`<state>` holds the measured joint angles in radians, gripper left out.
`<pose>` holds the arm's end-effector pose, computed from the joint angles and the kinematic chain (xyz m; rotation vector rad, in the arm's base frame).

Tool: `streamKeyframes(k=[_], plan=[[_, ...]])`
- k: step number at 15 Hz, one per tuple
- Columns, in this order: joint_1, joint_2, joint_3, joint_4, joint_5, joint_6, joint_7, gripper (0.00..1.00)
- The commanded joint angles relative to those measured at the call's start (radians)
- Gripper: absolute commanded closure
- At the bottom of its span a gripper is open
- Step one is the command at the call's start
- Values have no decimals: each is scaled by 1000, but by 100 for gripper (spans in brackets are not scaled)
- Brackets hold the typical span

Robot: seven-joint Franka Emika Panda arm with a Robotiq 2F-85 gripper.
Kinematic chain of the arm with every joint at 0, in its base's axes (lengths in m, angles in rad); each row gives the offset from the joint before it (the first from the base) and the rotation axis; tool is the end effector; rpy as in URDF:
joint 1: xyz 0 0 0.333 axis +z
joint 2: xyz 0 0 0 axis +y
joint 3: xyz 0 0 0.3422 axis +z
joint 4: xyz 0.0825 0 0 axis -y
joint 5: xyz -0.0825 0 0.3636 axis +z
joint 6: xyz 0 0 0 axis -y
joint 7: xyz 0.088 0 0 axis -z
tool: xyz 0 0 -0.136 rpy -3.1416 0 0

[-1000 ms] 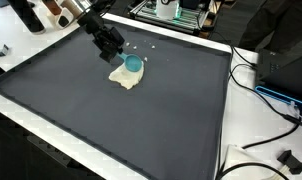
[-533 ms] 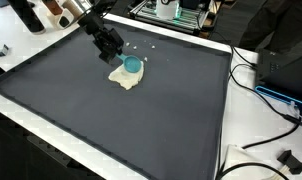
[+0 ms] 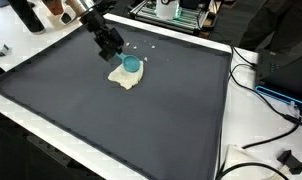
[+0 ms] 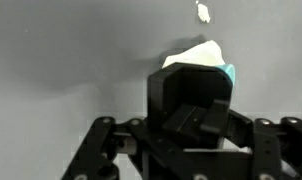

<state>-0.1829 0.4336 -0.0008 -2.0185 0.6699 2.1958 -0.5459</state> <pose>0.5711 -0.0690 0.2350 -2.5963 0.1415 0.0735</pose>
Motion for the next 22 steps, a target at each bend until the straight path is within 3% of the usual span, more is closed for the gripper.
streamKeyframes(k=[1,14,22], plan=[[8,-17,-32,-80,-81,95,48,81],[5,36,26,-2,-25,63,7,81],[-11,-33,12,-25,-22,-19,54,81]])
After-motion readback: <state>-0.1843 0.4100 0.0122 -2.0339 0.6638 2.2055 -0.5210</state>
